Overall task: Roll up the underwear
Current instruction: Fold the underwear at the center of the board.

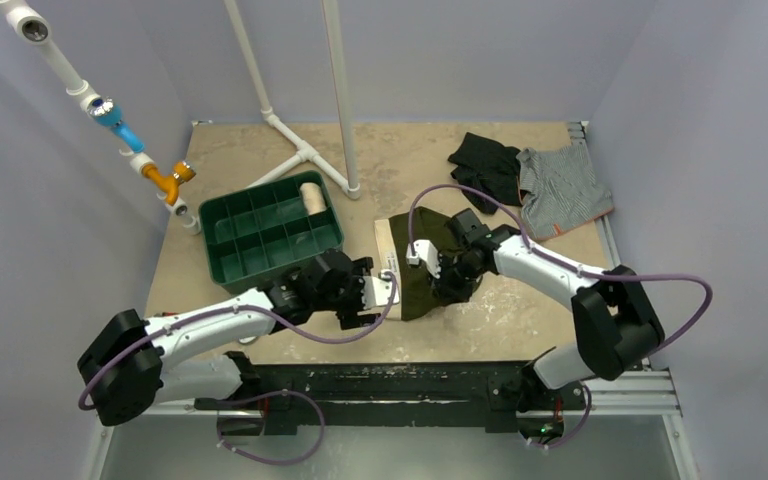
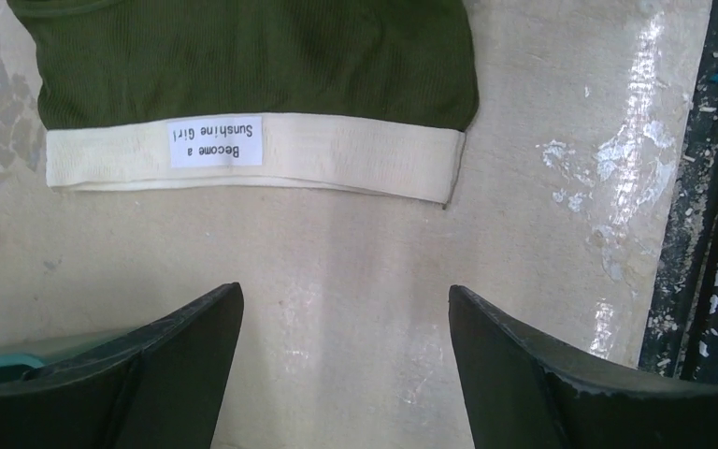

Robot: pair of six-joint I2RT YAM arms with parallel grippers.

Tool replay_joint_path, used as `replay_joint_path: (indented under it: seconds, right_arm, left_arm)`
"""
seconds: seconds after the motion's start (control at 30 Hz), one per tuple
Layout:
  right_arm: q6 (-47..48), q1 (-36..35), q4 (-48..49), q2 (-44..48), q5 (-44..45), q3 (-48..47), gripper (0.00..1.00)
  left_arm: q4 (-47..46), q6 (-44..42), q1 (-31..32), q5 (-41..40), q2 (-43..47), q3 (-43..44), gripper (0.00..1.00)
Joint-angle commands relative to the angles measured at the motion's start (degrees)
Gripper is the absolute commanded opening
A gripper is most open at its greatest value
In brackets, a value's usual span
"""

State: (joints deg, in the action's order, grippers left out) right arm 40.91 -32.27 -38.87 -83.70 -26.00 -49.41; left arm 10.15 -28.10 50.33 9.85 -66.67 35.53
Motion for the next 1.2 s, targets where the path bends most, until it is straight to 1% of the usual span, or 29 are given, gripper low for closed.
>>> replay_joint_path:
  seconds: [0.0,0.13,0.23,0.33,0.43,0.57,0.73,0.8,0.9,0.97,1.07,1.17]
  right_arm:
    - [-1.25,2.6,-3.91,-2.16,-7.62,-4.8,0.0]
    - [-1.76,4.59,-5.59,-5.14,-10.15,-7.54,0.0]
    - [-1.93,5.55,-6.41,-6.79,-11.08,-8.64,0.0]
    - [-2.15,6.21,-6.69,-7.51,-10.92,-9.02,0.0]
    - [-2.07,6.55,-6.72,-7.58,-10.46,-8.89,0.0]
    - [-1.8,6.61,-6.74,-7.61,-10.14,-8.62,0.0]
    - [-1.64,6.61,-7.19,-7.18,-10.07,-8.69,0.0]
    - [-1.49,6.65,-7.34,-7.05,-9.97,-8.75,0.0]
    - [-1.36,6.72,-7.44,-6.87,-9.78,-8.62,0.0]
    - [-1.27,6.7,-7.58,-6.79,-9.57,-8.47,0.0]
    - [-1.18,6.84,-7.58,-6.39,-9.26,-8.21,0.0]
    - [-1.18,6.79,-7.47,-6.05,-9.33,-8.16,0.0]
  left_arm:
    - [-6.82,-5.34,5.13,-5.76,-1.94,-0.71,0.79]
    - [-8.68,-7.13,9.56,-9.21,-8.36,1.9,0.74]
    - [-9.26,-8.08,12.61,-11.55,-12.51,3.21,0.68]
    - [-10.23,-8.46,14.4,-11.97,-15.26,3.59,0.63]
    - [-11.18,-8.68,15.12,-12.2,-17.17,4.37,0.6]
    - [-10.85,-8.88,15.15,-12.66,-19.55,6.15,0.51]
    - [-10.29,-9.51,15.16,-12.33,-21.2,6.88,0.43]
    - [-7.4,-9.97,15.15,-11.7,-21.68,7.36,0.41]
    - [-3.92,-10.41,15.15,-10.14,-22.26,8.5,0.4]
    - [-1.9,-10.57,15.15,-8.36,-22.33,9.13,0.42]
    - [0.6,-10.86,15.07,-7.75,-23.12,10.17,0.44]
    - [1.08,-11.38,15.02,-7.82,-24.71,10.93,0.42]
